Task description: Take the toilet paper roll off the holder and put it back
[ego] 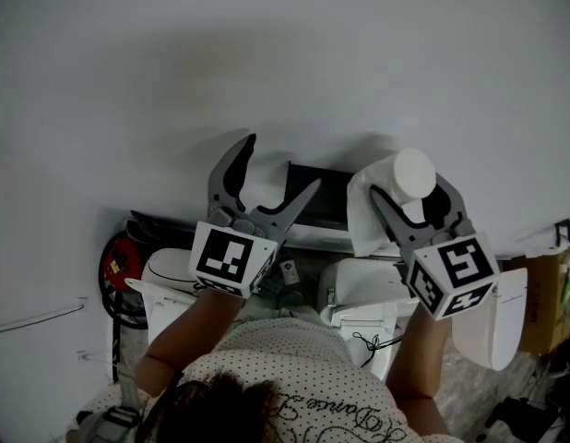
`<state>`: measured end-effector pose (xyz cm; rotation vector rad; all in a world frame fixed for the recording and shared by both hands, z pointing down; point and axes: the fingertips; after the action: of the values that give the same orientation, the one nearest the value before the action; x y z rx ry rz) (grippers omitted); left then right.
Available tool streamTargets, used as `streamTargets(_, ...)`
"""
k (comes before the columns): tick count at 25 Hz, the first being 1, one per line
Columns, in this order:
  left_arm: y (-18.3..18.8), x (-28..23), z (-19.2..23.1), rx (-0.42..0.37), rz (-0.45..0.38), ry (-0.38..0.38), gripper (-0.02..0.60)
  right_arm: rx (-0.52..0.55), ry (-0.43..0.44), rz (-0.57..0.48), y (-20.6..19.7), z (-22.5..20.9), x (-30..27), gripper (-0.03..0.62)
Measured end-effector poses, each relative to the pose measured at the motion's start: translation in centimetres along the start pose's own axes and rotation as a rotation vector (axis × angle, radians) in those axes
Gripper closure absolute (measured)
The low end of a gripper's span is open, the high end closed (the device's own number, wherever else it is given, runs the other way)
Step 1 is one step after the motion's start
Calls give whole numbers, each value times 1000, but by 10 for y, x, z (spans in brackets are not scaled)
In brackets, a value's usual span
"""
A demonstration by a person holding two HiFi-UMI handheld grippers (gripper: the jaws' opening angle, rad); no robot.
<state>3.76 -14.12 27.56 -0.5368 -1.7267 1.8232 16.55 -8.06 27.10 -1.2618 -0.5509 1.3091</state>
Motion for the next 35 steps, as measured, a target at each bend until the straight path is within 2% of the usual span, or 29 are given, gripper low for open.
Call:
streamTargets(18,-5,17,44,-14,2,120,158,33,128,-40,16,22,-53,295)
streamTargets(35,-12,21,46,9,22,135,158,51,170,48,-8,41,-72,295)
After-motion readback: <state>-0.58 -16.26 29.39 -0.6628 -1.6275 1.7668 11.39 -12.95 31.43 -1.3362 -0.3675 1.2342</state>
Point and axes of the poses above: the fingertips, and each gripper's own axes: x backward along the fingers, z to its left, y out of its top, and after that the axes turned 9 degrees about x, right-handed
